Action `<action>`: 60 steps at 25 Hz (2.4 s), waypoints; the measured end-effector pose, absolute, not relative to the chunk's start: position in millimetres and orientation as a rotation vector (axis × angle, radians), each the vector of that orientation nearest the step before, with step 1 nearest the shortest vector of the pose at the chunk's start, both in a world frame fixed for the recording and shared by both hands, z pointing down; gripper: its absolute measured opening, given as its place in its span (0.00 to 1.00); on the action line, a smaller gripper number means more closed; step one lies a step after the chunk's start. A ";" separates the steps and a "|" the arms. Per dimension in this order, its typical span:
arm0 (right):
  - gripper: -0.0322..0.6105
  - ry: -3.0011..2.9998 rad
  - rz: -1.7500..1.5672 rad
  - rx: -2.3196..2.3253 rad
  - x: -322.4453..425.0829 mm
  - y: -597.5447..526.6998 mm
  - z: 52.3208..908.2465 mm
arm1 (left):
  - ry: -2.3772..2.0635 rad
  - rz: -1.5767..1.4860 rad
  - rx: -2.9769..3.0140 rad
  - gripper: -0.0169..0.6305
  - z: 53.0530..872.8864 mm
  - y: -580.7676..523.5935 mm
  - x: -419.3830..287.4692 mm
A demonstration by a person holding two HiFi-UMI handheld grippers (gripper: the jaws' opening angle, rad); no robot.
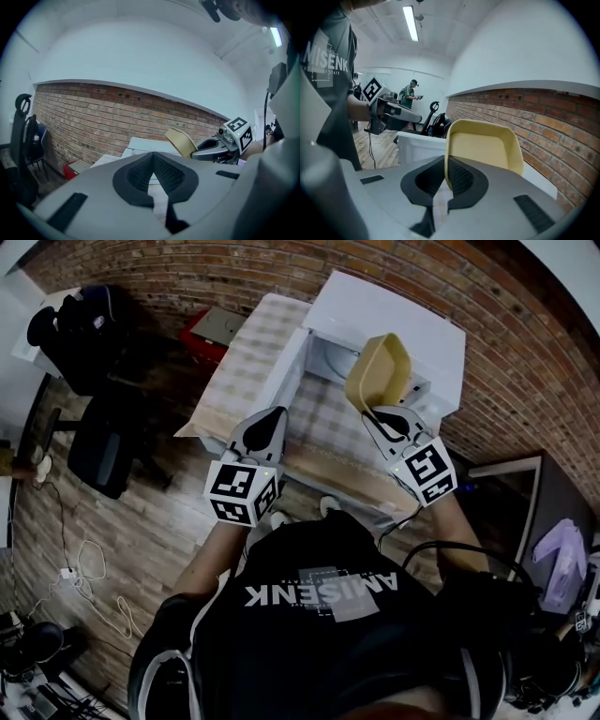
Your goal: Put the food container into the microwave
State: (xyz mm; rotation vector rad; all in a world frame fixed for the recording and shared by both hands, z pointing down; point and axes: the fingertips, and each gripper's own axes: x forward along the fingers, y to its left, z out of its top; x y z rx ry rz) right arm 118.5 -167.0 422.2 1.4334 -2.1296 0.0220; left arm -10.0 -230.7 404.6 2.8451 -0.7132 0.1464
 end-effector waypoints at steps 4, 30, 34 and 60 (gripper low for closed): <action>0.12 -2.166 0.042 1.278 105.0 -166.3 443.0 | -0.769 0.159 2.819 0.05 410.4 -232.6 -6.6; 0.12 -2.165 0.122 0.739 96.4 -184.7 560.7 | -1.055 0.115 2.750 0.05 396.7 -225.5 -19.3; 0.12 -2.130 0.149 0.735 107.6 -195.8 576.7 | -1.073 0.100 2.745 0.05 395.3 -226.5 -17.1; 0.12 -1.891 0.207 1.044 196.3 -301.4 633.1 | -1.241 0.146 2.699 0.05 390.3 -232.0 -18.8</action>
